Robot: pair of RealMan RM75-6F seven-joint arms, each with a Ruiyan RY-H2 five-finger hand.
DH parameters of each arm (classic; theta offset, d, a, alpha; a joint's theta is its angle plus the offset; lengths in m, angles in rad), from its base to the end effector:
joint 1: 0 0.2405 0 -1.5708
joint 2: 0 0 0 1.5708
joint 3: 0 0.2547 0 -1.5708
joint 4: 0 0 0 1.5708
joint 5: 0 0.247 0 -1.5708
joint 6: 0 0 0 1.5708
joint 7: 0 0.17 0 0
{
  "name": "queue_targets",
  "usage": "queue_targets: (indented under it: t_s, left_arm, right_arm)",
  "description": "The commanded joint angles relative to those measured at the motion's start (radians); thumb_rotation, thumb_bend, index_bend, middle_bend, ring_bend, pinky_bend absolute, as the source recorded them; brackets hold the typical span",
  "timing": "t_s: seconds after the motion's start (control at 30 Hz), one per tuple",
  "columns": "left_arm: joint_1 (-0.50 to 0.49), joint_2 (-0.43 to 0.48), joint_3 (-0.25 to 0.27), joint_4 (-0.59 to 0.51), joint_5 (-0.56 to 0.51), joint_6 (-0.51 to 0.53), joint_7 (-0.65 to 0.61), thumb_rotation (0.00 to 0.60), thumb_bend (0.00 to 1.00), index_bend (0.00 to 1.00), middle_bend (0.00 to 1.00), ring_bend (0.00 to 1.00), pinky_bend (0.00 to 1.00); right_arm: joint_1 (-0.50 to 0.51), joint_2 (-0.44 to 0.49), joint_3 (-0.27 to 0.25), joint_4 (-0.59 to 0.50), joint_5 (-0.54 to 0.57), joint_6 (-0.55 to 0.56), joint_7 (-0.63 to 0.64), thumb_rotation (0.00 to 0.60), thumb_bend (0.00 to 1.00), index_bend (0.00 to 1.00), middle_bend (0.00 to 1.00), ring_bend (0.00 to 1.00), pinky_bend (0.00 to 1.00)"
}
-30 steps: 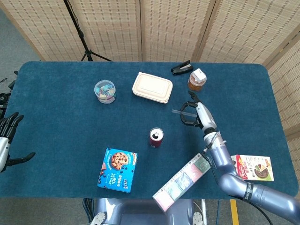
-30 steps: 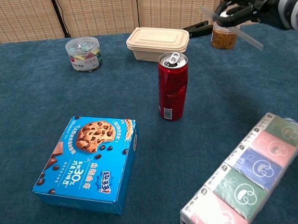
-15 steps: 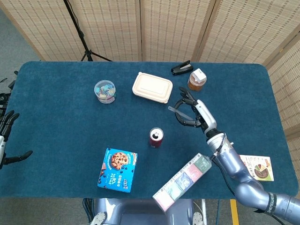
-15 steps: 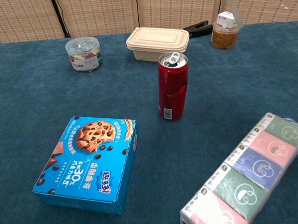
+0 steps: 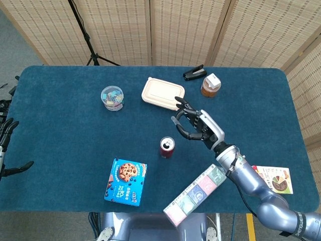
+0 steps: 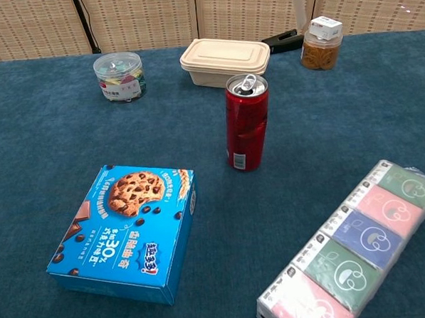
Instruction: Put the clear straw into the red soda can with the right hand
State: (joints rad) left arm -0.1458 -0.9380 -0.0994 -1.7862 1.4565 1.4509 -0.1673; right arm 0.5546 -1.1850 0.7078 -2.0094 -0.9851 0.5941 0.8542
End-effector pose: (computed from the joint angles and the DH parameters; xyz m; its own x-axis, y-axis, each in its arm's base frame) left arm -0.2893 0.2377 0.1690 0.2348 -0.0278 0.9716 0.9706 -0.0467 -0.2359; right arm -0.0231 -0.3708 0.0771 -0.7571 -0.5491 0.3540 -0.4938 0.1262 -0.8604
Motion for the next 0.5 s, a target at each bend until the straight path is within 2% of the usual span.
queue_targets:
  t_s: [0.03,0.27,0.5]
  left_arm:
    - [0.001,0.001,0.000,0.000,0.000,0.001,-0.003,0.600,0.09,0.00,0.00,0.00,0.00]
    - [-0.004,0.001,0.000,0.002,-0.003,-0.011,0.001,0.600,0.09,0.00,0.00,0.00,0.00]
    - [-0.005,0.000,0.003,-0.002,-0.001,-0.012,0.008,0.600,0.09,0.00,0.00,0.00,0.00]
  right_arm:
    - [0.030,-0.038,-0.011,0.014,0.016,-0.015,0.034,0.600,0.60,0.59,0.00,0.00,0.00]
    - [0.058,-0.087,-0.017,0.023,0.014,-0.013,0.084,0.600,0.60,0.59,0.00,0.00,0.00]
    - [0.086,-0.130,-0.048,0.065,0.009,0.011,0.077,0.600,0.61,0.59,0.00,0.00,0.00]
